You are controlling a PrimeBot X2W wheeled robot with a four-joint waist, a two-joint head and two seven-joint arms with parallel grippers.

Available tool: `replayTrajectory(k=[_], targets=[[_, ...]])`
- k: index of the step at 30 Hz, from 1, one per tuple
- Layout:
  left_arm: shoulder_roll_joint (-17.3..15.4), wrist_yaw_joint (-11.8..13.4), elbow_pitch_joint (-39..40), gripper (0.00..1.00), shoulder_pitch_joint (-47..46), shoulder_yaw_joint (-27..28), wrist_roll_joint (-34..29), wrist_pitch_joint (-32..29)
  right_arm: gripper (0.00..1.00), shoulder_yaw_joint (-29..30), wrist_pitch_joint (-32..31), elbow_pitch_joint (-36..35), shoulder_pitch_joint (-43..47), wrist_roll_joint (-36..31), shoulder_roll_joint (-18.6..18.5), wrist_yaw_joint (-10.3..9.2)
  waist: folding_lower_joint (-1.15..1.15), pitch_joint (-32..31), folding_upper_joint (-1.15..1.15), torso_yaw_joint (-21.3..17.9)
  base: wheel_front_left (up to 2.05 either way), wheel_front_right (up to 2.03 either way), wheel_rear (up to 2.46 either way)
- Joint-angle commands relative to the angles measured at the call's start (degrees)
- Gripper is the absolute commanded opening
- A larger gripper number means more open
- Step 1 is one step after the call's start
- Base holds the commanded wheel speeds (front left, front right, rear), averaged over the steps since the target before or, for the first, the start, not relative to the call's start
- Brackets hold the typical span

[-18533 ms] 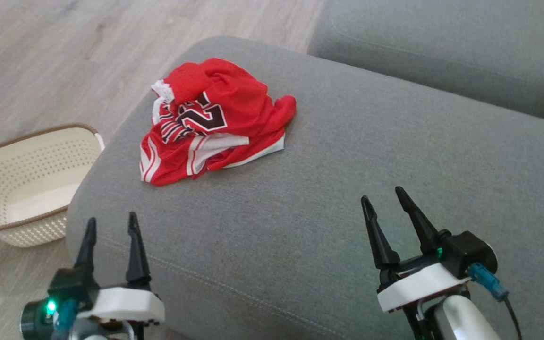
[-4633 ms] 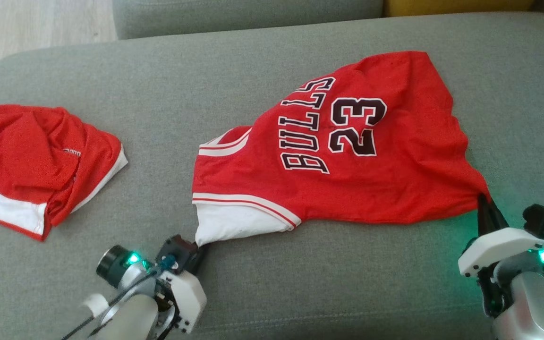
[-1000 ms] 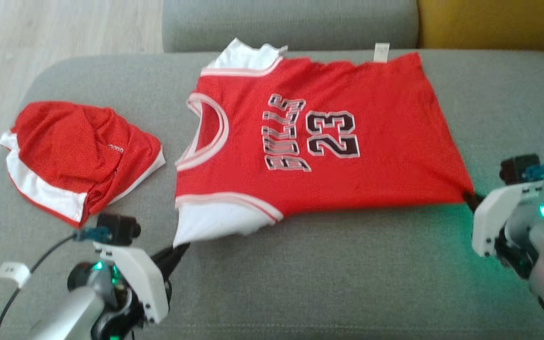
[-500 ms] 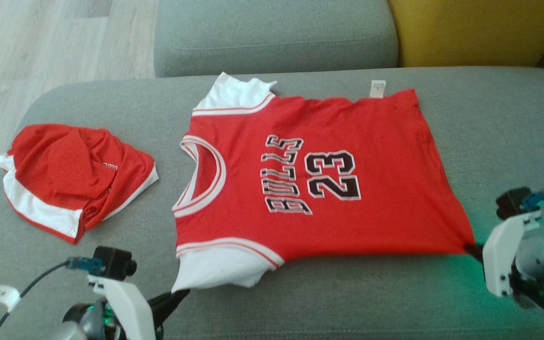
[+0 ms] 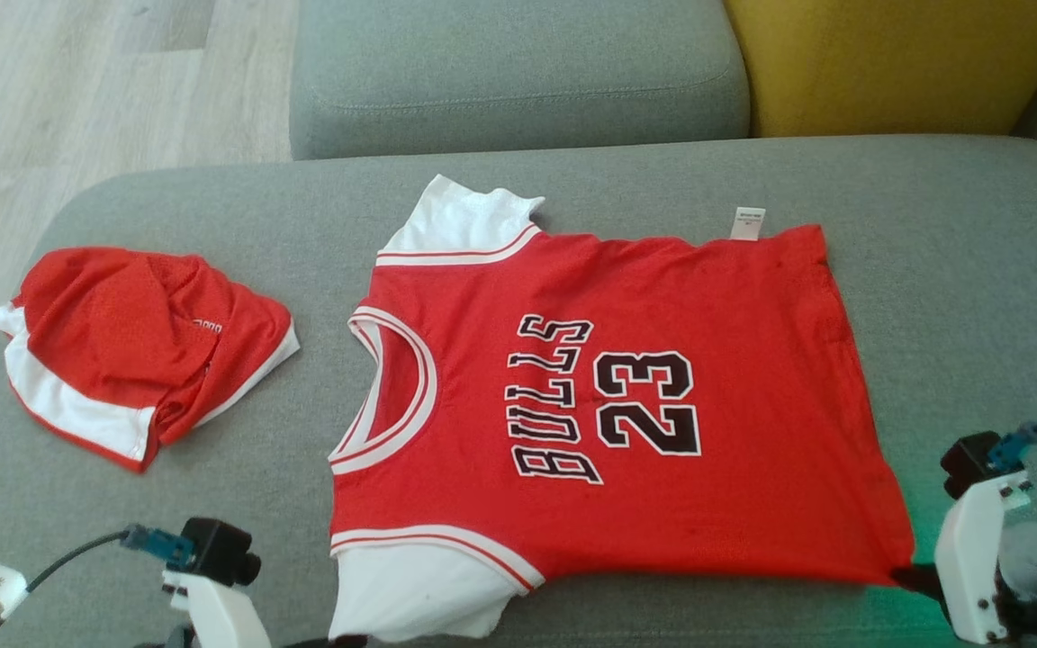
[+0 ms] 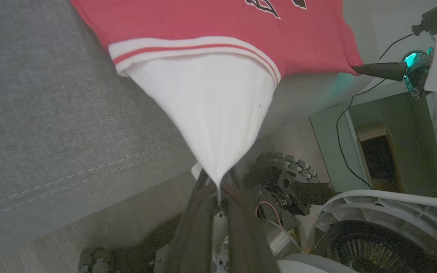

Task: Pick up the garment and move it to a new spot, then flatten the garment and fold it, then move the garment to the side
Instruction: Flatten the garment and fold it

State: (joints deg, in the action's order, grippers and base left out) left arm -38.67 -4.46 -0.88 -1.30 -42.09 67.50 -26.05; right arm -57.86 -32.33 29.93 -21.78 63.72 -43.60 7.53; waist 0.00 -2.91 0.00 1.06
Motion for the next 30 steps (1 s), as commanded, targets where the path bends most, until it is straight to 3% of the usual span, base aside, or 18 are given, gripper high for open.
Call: replayTrajectory(k=[1,15,30], targets=[[-2.7,0.69,2.41,0.0,-2.77,2.79,0.52,-0.08,0.0,0.32,-0.04,-1.77,-0.78,0.55,-3.47,-0.04,0.0,0.21,0.0,0.01,0.0,0.0,0.0],[-2.41,3.03,5.01,0.0,-9.18,7.05,1.82,-0.27,0.0,2.37,2.62,-2.04,-9.26,-1.85,-2.64,-0.04,0.0,2.47,0.0,-0.31,0.0,0.0,0.0],[4.16,3.66,-1.91,0.0,-22.61,10.16,2.07,0.71,0.0,1.91,6.85,4.8,-18.14,-4.91,2.47,-0.04,0.0,9.88,0.0,-1.68,0.0,0.0,0.0]])
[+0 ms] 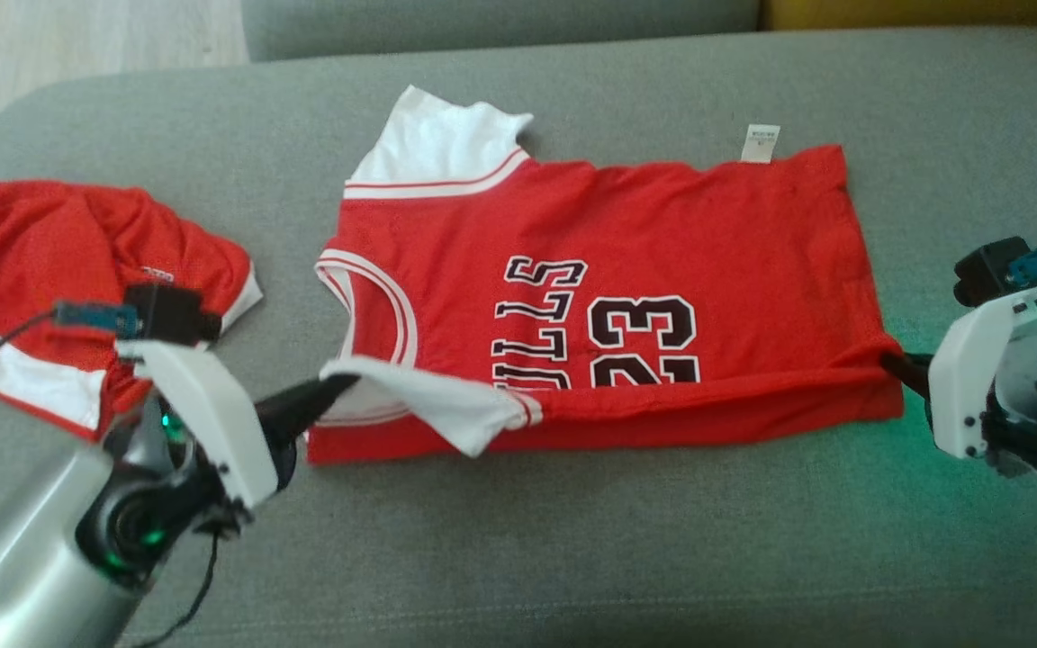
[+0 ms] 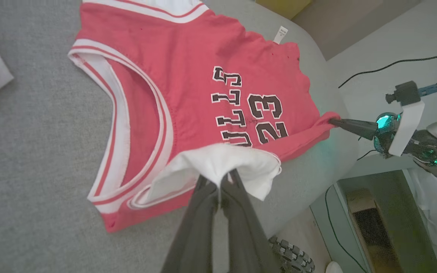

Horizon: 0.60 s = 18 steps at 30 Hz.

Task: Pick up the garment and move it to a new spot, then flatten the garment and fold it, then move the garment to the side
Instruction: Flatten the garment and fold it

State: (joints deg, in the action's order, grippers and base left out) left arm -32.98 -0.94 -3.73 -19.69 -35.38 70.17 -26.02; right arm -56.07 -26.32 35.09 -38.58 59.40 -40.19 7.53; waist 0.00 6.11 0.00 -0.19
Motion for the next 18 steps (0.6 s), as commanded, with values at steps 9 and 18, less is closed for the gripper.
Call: replayTrajectory(k=[9,18], targets=[[1.45,-0.31,-6.87,0.0,-11.72,3.32,-2.94,1.51,0.0,-2.17,3.95,2.89,-5.73,-1.13,2.06,-0.04,0.0,4.53,0.0,-1.93,0.0,0.0,0.0],[6.17,3.37,-15.67,1.0,-16.54,5.26,-7.94,11.63,1.0,-0.21,13.49,9.65,-8.21,-1.26,5.66,-0.04,0.0,5.34,0.0,-2.06,0.0,0.0,0.0]])
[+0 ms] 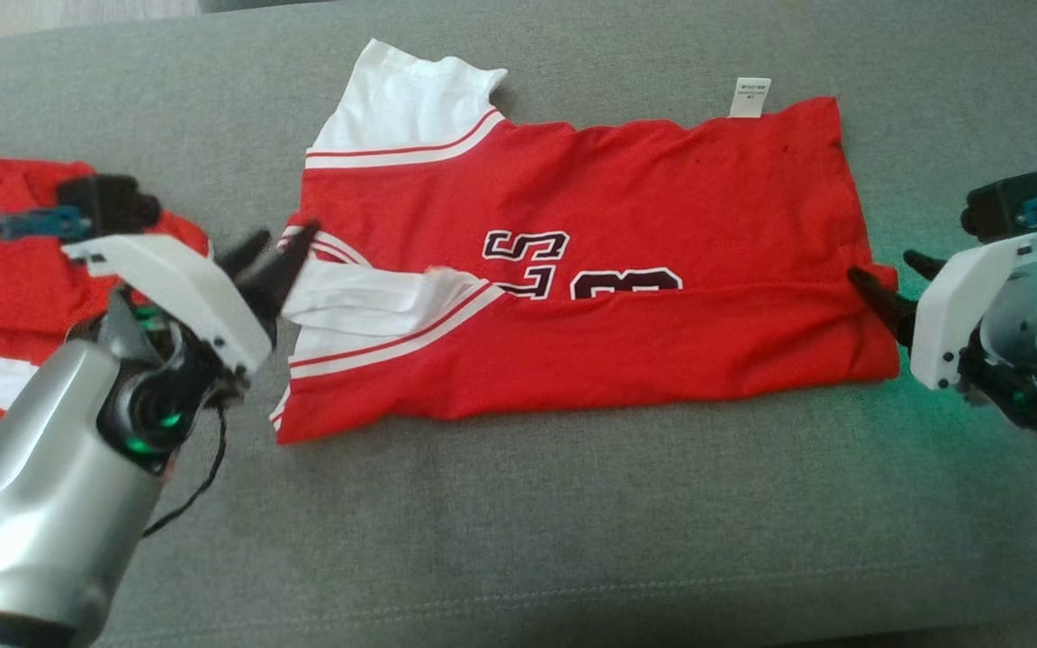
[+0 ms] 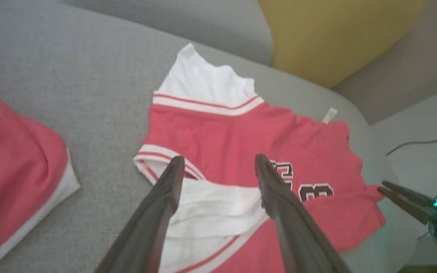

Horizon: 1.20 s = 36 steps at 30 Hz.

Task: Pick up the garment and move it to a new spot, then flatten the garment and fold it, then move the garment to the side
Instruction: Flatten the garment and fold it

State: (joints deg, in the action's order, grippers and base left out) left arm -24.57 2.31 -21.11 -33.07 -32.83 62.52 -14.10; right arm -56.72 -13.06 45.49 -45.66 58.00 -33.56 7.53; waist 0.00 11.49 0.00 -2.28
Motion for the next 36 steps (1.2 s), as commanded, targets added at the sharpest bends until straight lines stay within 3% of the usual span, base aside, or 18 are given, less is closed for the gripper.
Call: replayTrajectory(k=[1,10,13,16,21,26,30,36], targets=[[-0.92,0.65,0.33,1.0,-3.27,4.03,-0.79,3.81,1.0,1.08,2.93,-0.08,-0.88,0.56,-0.5,-0.04,0.0,-0.37,0.0,0.22,0.0,0.0,0.0],[2.95,1.97,-1.34,1.0,1.81,7.27,-2.88,19.12,1.0,6.25,23.16,2.57,2.32,-0.49,1.97,-0.04,0.0,-3.64,0.0,1.17,0.0,0.0,0.0],[4.42,2.78,-0.88,1.0,5.74,7.81,-3.74,24.5,1.0,8.86,27.16,3.23,4.62,-1.74,3.38,-0.04,0.0,-5.34,0.0,1.42,0.0,0.0,0.0],[5.92,3.13,-0.01,1.0,9.79,8.18,-5.39,27.74,1.0,13.33,27.97,2.37,7.06,-5.2,4.5,-0.04,0.0,-6.94,0.0,1.49,0.0,0.0,0.0],[10.47,3.54,2.65,1.0,16.58,12.72,-10.49,29.04,1.0,27.39,28.03,-4.75,15.74,-17.01,7.62,-0.04,0.0,-9.08,0.0,1.41,0.0,0.0,0.0],[15.85,3.01,6.84,1.0,23.74,19.46,-24.78,29.08,1.0,39.95,28.04,-13.5,26.05,-29.1,13.56,-0.04,0.0,-10.36,0.0,0.84,0.0,0.0,0.0],[19.66,1.2,9.95,1.0,28.18,23.76,-34.23,29.09,1.0,46.11,28.05,-19.92,32.64,-37.18,18.16,-0.04,0.0,-10.75,0.0,0.42,0.0,0.0,0.0],[21.55,-0.22,8.4,1.0,31.16,26.36,-39.86,29.09,1.0,50.35,28.05,-24.32,37.85,-43.0,22.92,-0.04,0.0,-10.72,0.0,-0.06,0.0,0.0,0.0]])
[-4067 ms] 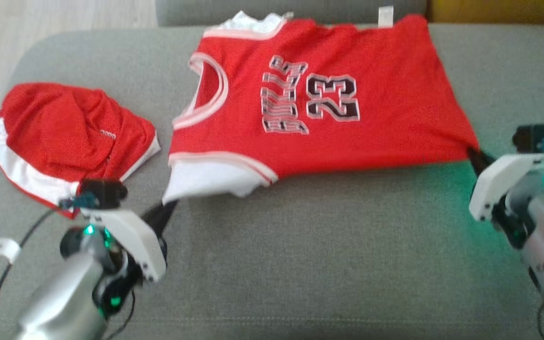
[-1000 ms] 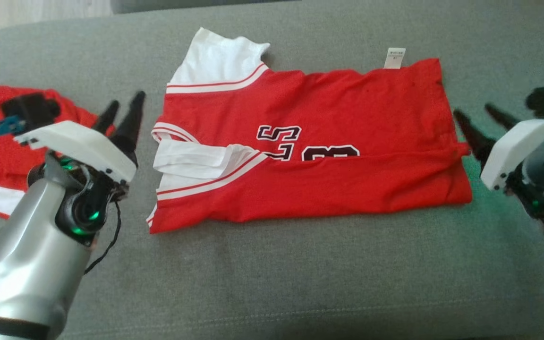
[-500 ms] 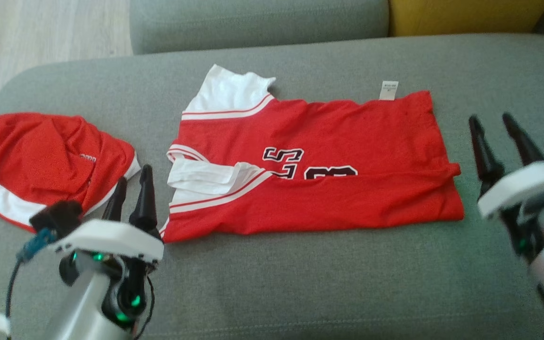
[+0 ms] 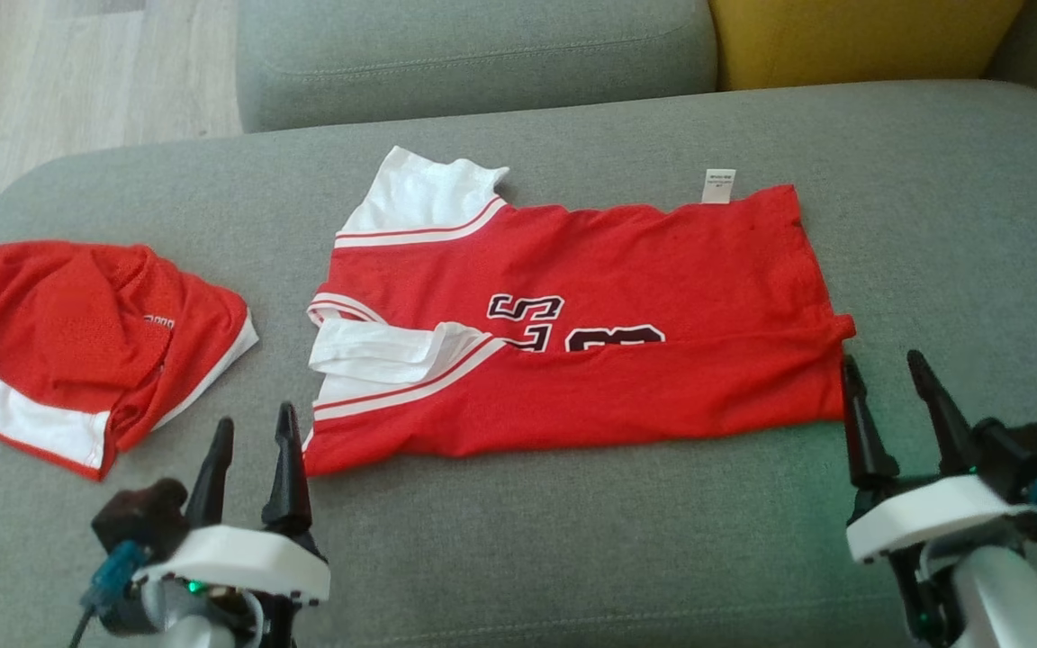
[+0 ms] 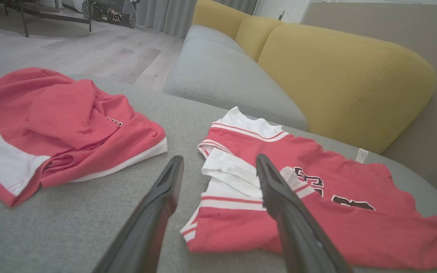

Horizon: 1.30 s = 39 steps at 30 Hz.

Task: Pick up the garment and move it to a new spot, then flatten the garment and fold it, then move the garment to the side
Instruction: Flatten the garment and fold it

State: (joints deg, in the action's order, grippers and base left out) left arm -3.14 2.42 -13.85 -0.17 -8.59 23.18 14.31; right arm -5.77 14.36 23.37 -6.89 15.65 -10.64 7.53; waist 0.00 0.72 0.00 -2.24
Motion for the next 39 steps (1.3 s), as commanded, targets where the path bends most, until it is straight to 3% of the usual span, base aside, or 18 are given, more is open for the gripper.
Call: replayTrajectory(k=[1,14,22,30,31,32,39], targets=[[0.17,-0.35,0.4,1.0,-1.74,2.15,-0.92,0.68,1.0,-0.43,0.63,-2.46,-0.65,-1.09,0.44,-0.04,0.0,0.08,0.0,-0.22,0.0,0.0,0.0],[0.25,1.69,-13.97,1.0,-8.1,-0.21,-2.06,0.68,1.0,-0.38,0.63,-3.44,-1.75,-1.18,1.29,-0.04,0.0,1.84,0.0,-2.71,0.0,0.0,0.0],[0.19,5.48,-26.71,1.0,-13.39,0.29,-4.54,0.69,1.0,-0.23,0.63,-3.83,-2.24,-0.09,1.42,-0.04,0.0,3.05,0.0,-4.39,0.0,0.0,0.0],[0.17,3.98,-35.16,0.98,-16.63,-0.73,-4.43,0.69,1.0,0.11,0.63,-3.61,-2.35,-0.12,1.45,-0.04,0.0,3.5,0.0,-4.93,0.0,0.0,0.0],[0.17,3.32,-35.79,0.41,-16.95,-1.1,-4.34,0.69,1.0,0.14,0.63,-3.14,-2.35,-0.1,1.47,-0.04,0.0,3.57,0.0,-4.88,0.0,0.0,0.0],[0.18,2.71,-36.25,0.0,-17.23,-1.57,-4.38,0.69,1.0,0.15,0.63,-2.56,-2.4,-0.16,1.48,-0.04,0.0,3.63,0.0,-4.77,0.0,0.0,0.0],[0.22,1.65,-29.22,0.0,-17.35,-1.51,-4.91,0.69,1.0,2.56,-2.39,3.55,-4.75,3.53,3.5,-0.04,0.0,4.15,0.0,-2.52,0.0,0.0,0.0]])
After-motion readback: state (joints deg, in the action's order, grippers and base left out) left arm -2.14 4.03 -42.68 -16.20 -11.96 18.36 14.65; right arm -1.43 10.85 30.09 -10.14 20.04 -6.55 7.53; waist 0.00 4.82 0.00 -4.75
